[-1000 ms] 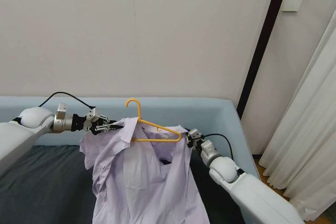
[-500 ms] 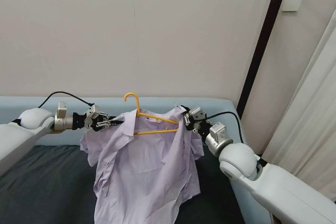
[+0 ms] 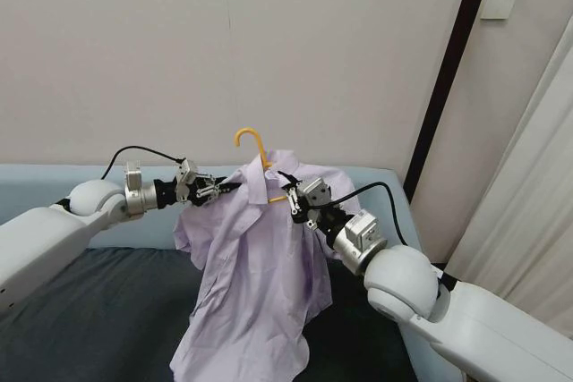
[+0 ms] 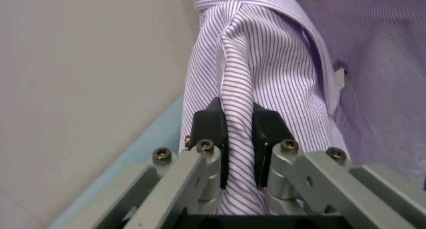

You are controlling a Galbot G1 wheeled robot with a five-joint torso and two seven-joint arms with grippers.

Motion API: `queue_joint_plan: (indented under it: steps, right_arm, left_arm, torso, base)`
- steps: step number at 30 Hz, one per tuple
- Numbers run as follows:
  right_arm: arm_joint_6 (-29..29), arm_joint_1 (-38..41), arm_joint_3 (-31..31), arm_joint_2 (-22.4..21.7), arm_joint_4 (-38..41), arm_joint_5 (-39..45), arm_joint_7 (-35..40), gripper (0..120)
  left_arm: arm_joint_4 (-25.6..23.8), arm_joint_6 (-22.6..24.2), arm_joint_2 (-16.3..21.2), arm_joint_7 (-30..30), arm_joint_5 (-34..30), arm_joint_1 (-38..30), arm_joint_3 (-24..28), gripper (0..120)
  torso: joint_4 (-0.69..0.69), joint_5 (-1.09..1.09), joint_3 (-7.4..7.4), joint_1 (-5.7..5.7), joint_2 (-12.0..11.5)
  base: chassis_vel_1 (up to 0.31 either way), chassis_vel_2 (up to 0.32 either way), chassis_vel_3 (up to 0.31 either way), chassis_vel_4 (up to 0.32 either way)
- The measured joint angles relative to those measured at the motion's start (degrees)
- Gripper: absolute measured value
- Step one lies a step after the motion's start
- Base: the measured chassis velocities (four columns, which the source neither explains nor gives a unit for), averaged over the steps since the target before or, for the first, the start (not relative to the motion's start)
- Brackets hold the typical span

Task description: Pick up the clothes from the sofa and hang them on the clothes hanger.

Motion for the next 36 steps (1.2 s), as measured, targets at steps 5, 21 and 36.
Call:
queue_joint_plan:
  steps: [5, 21, 36]
  right_arm:
    - [1.09, -0.24, -1.52, -2.25, 0.37, -3.24, -0.95, 0]
    - [-0.91, 8.07, -0.33, -11.04, 5.13, 2.99, -0.85, 4]
    - [-7.72, 7.83, 0.33, -20.73, 16.04, 9.49, 0.25, 55]
  left_arm:
    - [-1.48, -0.45, 2.21, 1.23, -1.68, -10.39, 6.58, 7]
    - [-4.31, -0.97, 0.46, -0.55, -4.28, -23.62, 16.14, 7]
    - [-5.83, -0.94, -0.3, -3.86, -4.27, -24.67, 14.93, 7]
  torso:
    - [0.0, 0.03, -0.01, 0.0, 0.0]
    - [-0.01, 0.01, 0.0, 0.01, 0.0]
    - [0.0, 0.03, 0.0, 0.01, 0.0]
  base:
    - [0.0, 0.0, 0.0, 0.0]
    - [0.0, 0.0, 0.0, 0.0]
    - [0.0, 0.0, 0.0, 0.0]
